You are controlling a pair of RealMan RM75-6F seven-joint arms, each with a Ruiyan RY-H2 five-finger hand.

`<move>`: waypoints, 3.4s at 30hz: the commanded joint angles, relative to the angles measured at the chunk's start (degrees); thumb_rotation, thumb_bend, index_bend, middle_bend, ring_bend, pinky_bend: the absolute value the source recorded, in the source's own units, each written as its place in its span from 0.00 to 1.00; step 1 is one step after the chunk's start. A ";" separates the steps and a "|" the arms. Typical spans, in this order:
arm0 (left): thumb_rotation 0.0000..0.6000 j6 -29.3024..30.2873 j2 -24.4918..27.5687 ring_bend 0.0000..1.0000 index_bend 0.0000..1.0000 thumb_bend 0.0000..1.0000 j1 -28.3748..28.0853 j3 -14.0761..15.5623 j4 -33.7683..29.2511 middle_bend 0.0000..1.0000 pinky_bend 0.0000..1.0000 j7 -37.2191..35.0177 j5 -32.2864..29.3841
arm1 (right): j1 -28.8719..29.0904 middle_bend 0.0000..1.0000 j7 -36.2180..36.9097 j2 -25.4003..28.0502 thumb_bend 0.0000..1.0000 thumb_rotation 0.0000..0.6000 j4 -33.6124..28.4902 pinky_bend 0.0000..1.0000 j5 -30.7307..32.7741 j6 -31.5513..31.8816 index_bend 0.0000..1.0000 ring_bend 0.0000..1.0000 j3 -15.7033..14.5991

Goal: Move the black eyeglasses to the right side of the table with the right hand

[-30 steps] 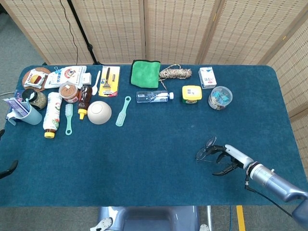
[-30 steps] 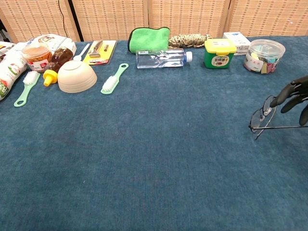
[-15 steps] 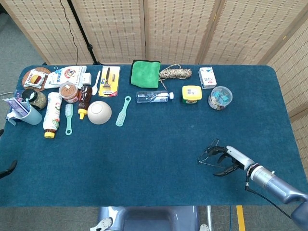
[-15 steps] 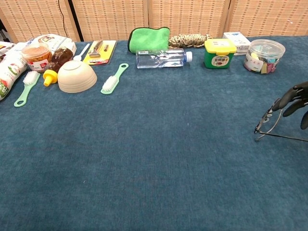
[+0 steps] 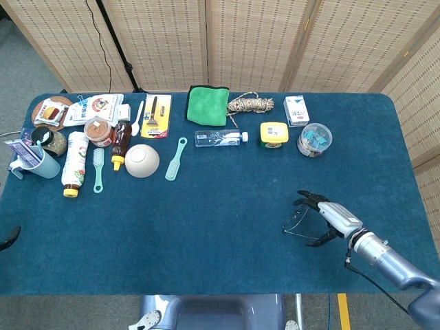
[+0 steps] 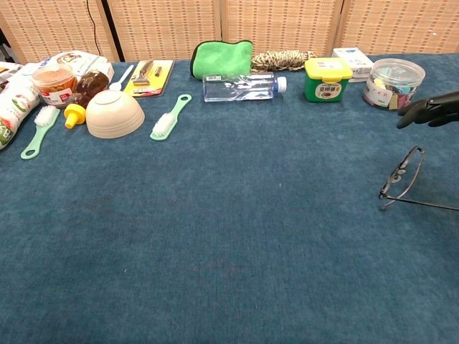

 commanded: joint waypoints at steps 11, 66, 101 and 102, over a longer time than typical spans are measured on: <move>0.95 0.19 0.65 0.00 0.05 0.24 -0.38 -0.57 -0.38 0.00 0.00 0.23 -0.07 | -0.26 0.00 -39.35 -7.89 0.02 1.00 -4.45 0.00 17.63 -0.81 0.16 0.00 5.88; 0.95 -0.10 0.62 0.00 0.05 0.24 -0.35 -0.19 -0.40 0.00 0.00 0.02 -0.33 | -7.20 0.04 -53.60 -17.02 0.02 1.00 4.43 0.00 21.95 3.41 0.40 0.00 8.11; 0.95 0.20 0.96 0.00 0.05 0.24 0.40 0.10 0.08 0.00 0.00 -1.15 -0.54 | -8.13 0.27 -52.60 -19.35 0.04 1.00 8.18 0.04 22.04 4.10 0.67 0.14 11.40; 0.95 0.22 0.94 0.00 0.05 0.24 0.39 0.09 0.08 0.00 0.00 -1.14 -0.54 | -8.21 0.27 -52.76 -18.98 0.04 1.00 7.76 0.04 22.10 4.09 0.66 0.14 11.35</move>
